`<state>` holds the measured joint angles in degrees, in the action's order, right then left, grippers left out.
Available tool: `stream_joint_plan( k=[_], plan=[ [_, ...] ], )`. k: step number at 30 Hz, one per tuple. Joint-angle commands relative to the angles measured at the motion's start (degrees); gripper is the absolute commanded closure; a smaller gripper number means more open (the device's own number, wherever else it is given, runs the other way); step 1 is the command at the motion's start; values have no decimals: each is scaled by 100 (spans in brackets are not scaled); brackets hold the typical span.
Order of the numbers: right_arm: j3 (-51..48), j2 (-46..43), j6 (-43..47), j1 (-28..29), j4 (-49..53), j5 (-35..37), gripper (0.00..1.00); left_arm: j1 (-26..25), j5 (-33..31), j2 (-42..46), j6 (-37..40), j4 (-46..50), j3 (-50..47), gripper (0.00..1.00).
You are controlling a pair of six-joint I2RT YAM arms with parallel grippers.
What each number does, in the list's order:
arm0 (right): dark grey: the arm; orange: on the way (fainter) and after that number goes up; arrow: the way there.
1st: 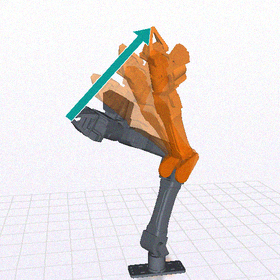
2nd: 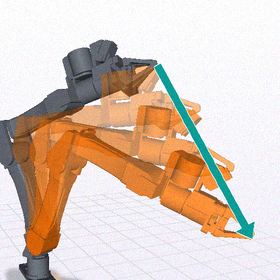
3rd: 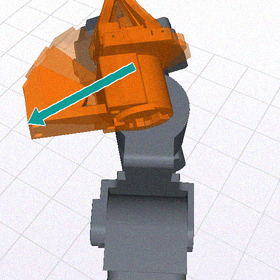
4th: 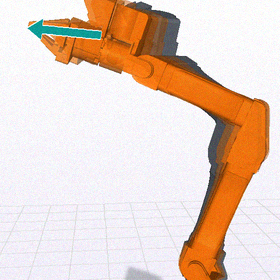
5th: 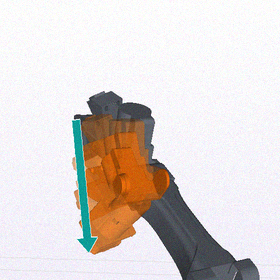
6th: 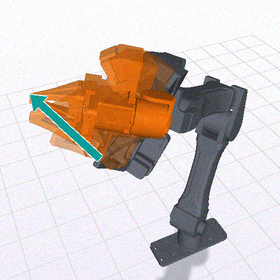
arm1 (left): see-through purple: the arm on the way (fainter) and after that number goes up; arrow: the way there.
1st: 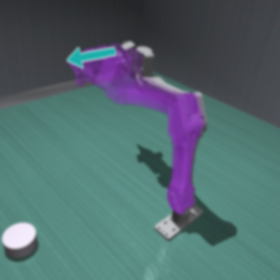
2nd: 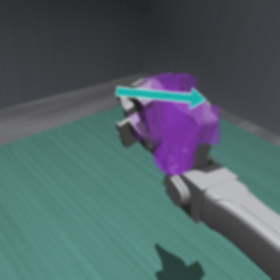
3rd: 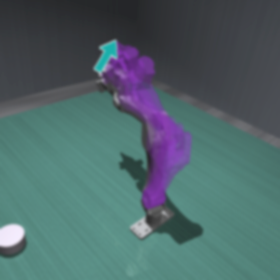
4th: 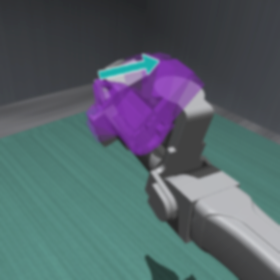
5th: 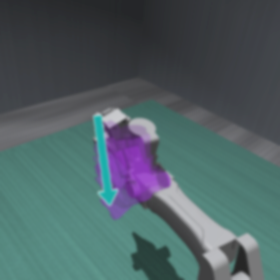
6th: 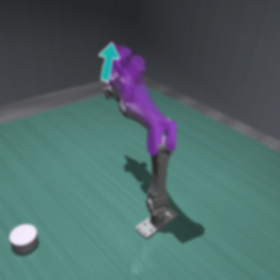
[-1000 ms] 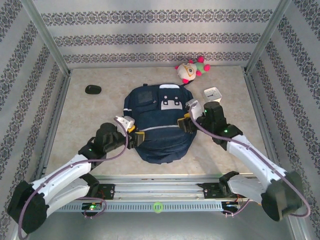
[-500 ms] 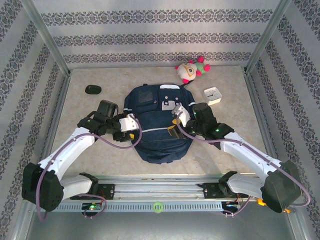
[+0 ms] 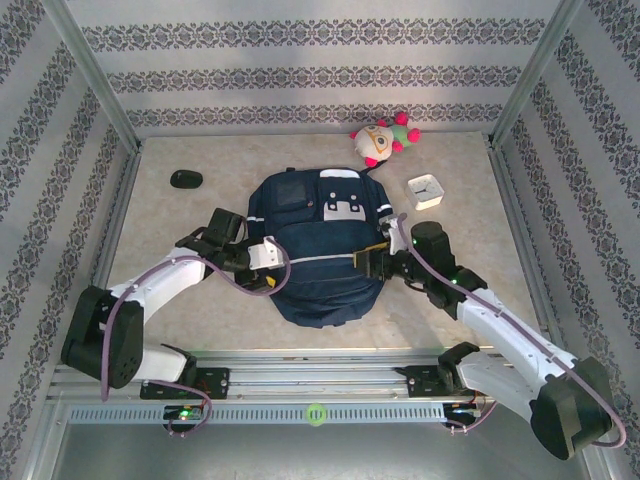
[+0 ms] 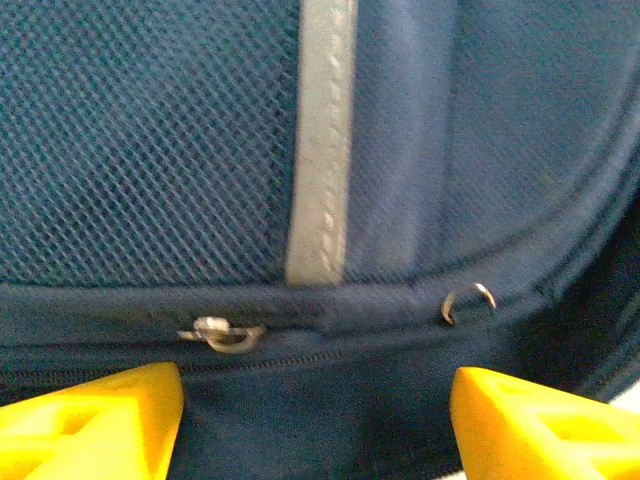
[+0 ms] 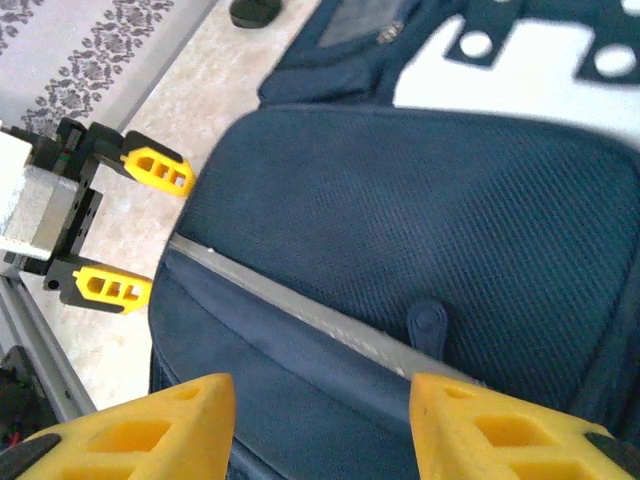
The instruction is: Pack books, pencil case, and school supplies into a backpack
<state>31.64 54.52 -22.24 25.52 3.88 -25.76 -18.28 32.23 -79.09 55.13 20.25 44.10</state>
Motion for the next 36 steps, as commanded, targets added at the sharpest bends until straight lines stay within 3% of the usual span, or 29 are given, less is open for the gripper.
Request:
stream_joint_plan(
  k=[1, 6, 11, 17, 25, 27, 30, 33, 36],
  plan=[
    [-275, -203, -968, -45, -183, 43, 51, 43, 445, -153, -594, -664, -107, 33],
    [-673, -555, -1349, 23, -253, 142, 51, 44, 544, -186, -828, -831, -226, 54],
    [-945, -859, -1725, 64, -244, 185, 53, 42, 636, -146, -853, -603, -236, 63],
    [-1132, -1056, -2199, 463, -168, 380, 53, 38, 741, 109, -946, -434, -325, 88],
    [-1470, -984, -3254, 1270, -553, 1349, 50, 37, 937, 228, -1050, -156, -396, 99],
    [-1507, -979, -3352, 1406, -714, 1499, 49, 41, 875, 261, -1128, -135, -403, 96],
    [-1502, -970, -3363, 1453, -748, 1590, 48, 38, 453, 429, -1363, -364, -539, 67],
    [-1519, -951, -3400, 1454, -740, 1713, 47, 42, 16, 589, -1580, -724, -724, 49],
    [-1512, -857, -3417, 1450, -790, 1720, 46, 40, -140, 566, -1715, -1066, -797, 42]
  ],
)
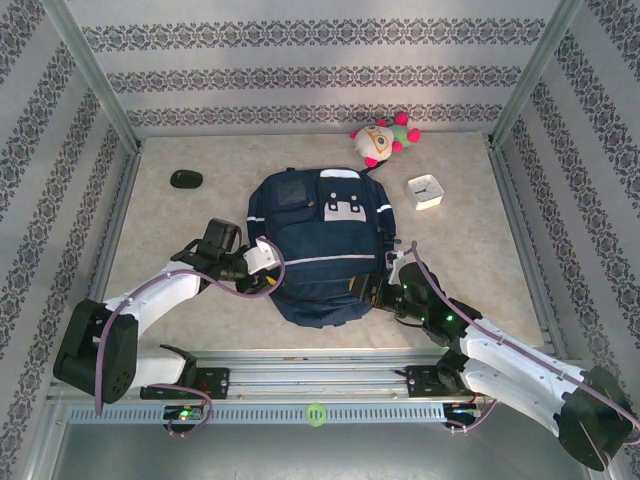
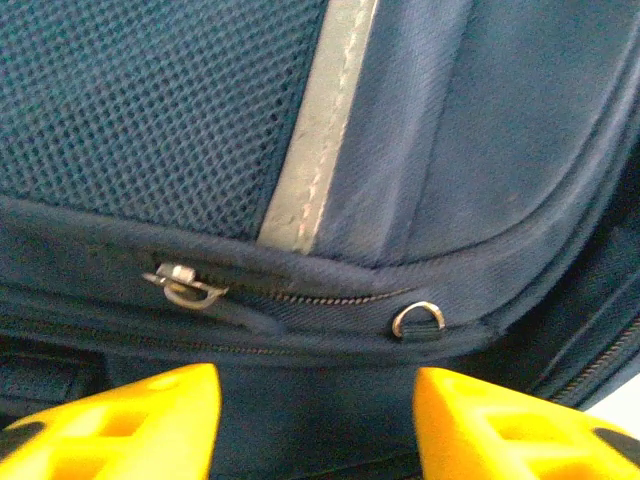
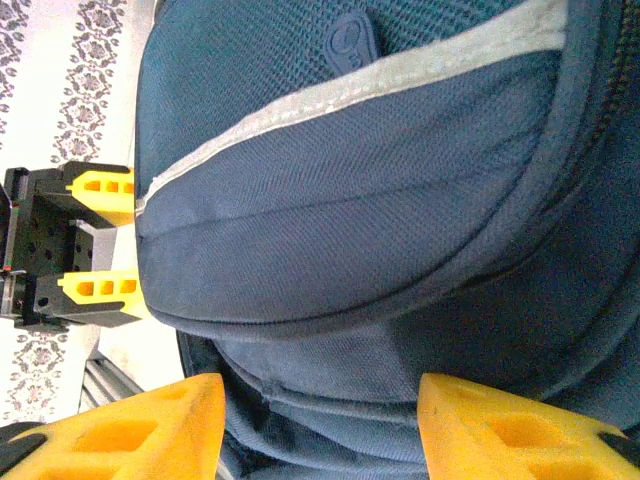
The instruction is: Pack books, pencil case, and school supplies into a backpack
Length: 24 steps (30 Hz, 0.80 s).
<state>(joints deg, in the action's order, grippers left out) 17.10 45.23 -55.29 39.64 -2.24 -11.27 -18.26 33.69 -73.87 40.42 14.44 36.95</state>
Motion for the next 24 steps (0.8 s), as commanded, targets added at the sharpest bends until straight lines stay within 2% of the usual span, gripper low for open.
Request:
stream_joint_plan(
  k=[1, 7, 13, 16, 24],
  plan=[
    [-53, 103, -109, 42, -196, 258, 45, 40, -288, 14, -306, -608, -99, 41],
    [-6, 251, -26, 38, -286, 186, 45, 33, 289, -284, -819, -1390, -121, 39],
    [-1, 435, 25, 27, -388, 108, 45, 23, 225, -435, -826, -1306, -3, 39],
    [29, 536, 66, 22, -409, 62, 45, 17, 29, -528, -948, -1402, 39, 48],
    [-177, 680, -105, 22, -492, 175, 45, 23, -46, -448, -990, -1507, -23, 82]
  ],
)
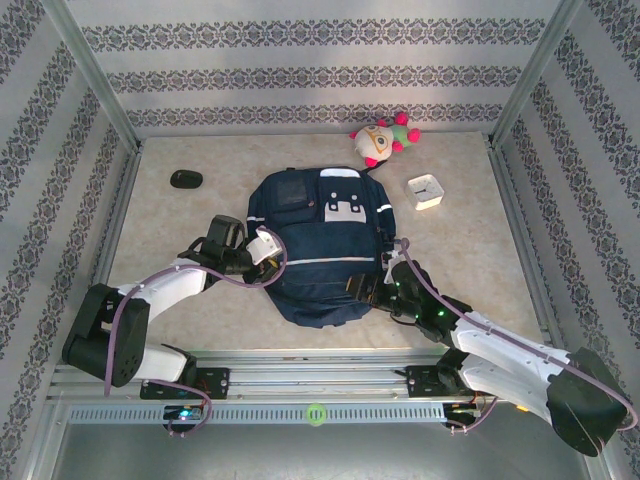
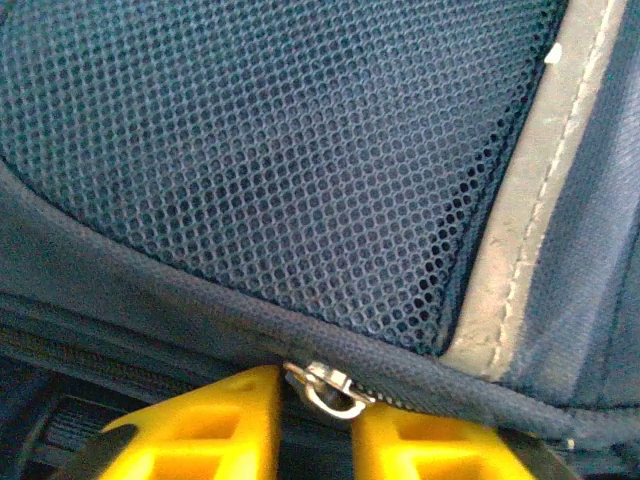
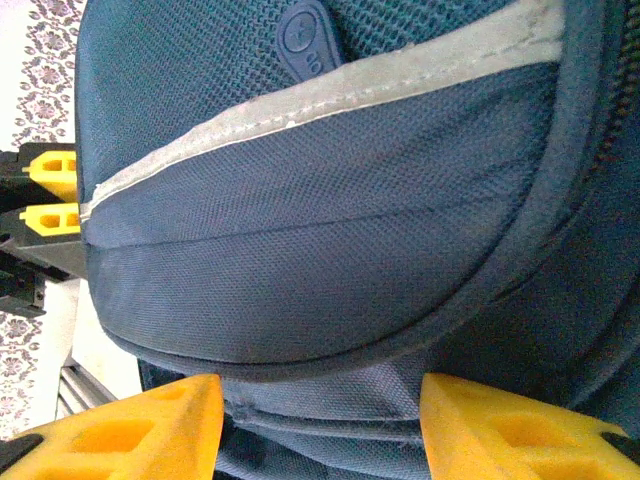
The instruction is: Pack books, pencil case, and school supplies into a backpack
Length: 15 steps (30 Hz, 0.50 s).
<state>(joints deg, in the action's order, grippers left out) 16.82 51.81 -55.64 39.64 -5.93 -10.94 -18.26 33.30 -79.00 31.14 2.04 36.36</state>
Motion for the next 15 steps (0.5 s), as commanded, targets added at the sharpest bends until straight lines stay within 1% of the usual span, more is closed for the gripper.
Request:
stream_joint_plan(
  k=[1, 4, 9, 15],
  plan=[
    [-173, -10, -94, 18, -123, 138, 45, 24, -7, 95, -64, -250, 38, 86],
    [-269, -182, -156, 27, -99, 179, 45, 18, -17, 216, -56, -143, 55, 94],
    [-397, -543, -275, 47, 54, 237, 45, 18, 169, 342, 180, 493, 157, 100],
    [-469, -1122, -465, 146, 534, 230, 44, 17, 367, 263, 476, 1782, 512, 100]
  ],
)
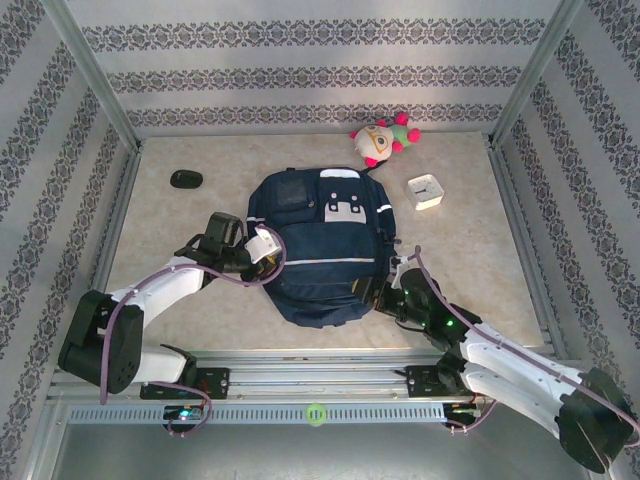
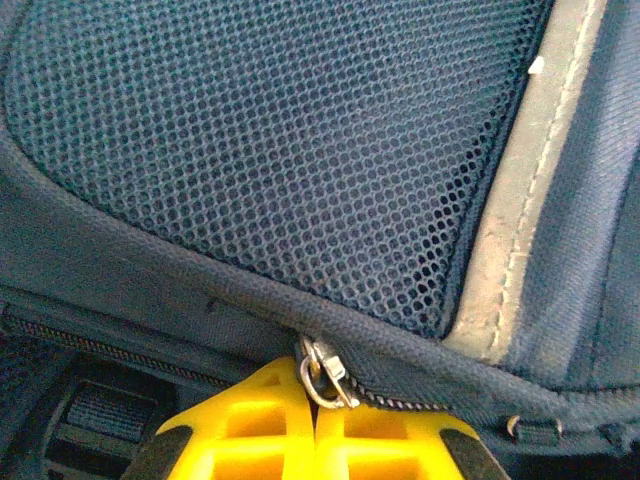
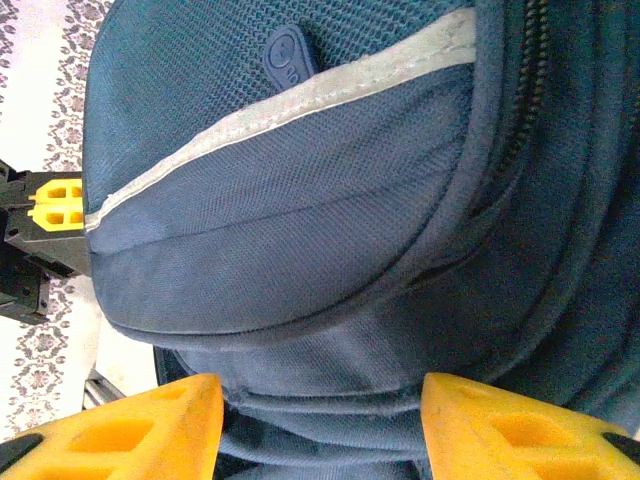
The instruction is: Pack books, pencil case, and school supplies into a backpack
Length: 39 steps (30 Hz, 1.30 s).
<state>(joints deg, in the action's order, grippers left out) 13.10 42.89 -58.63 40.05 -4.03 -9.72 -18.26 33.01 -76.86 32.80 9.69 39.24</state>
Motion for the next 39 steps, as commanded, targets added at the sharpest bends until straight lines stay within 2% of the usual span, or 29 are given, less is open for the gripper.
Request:
stream_joint_plan(
  k=[1, 4, 8, 15, 19, 24, 31, 38, 39],
  plan=[
    [-115, -321, -233, 144, 477, 134, 43, 16, 386, 49, 325, 1165, 256, 100],
    [-173, -497, -517, 306, 669, 278, 41, -16, 416, 87, 232, 1404, 354, 100],
    [-229, -350, -824, 645, 159, 640, 39, -135, 445, 79, -111, 1620, 478, 99],
    [-150, 648, -1060, 705, -1705, 682, 41, -407, 190, -27, -728, 1649, 540, 99],
    [66, 1235, -1201, 826, -2224, 569, 44, -437, 152, -44, -1077, 1361, 452, 100],
    [226, 1822, -1336, 925, -2834, 612, 49, -512, 153, -54, -1101, 1412, 476, 99],
    [333, 1888, -1247, 922, -2866, 1129, 58, -749, 325, -30, -1256, 1805, 539, 98],
    [467, 2037, -1114, 731, -2963, 1429, 68, -1116, 948, 106, -923, 2256, 501, 93],
    [493, 2052, -1086, 700, -2971, 1454, 69, -1171, 1057, 142, -907, 2225, 496, 90]
  ],
)
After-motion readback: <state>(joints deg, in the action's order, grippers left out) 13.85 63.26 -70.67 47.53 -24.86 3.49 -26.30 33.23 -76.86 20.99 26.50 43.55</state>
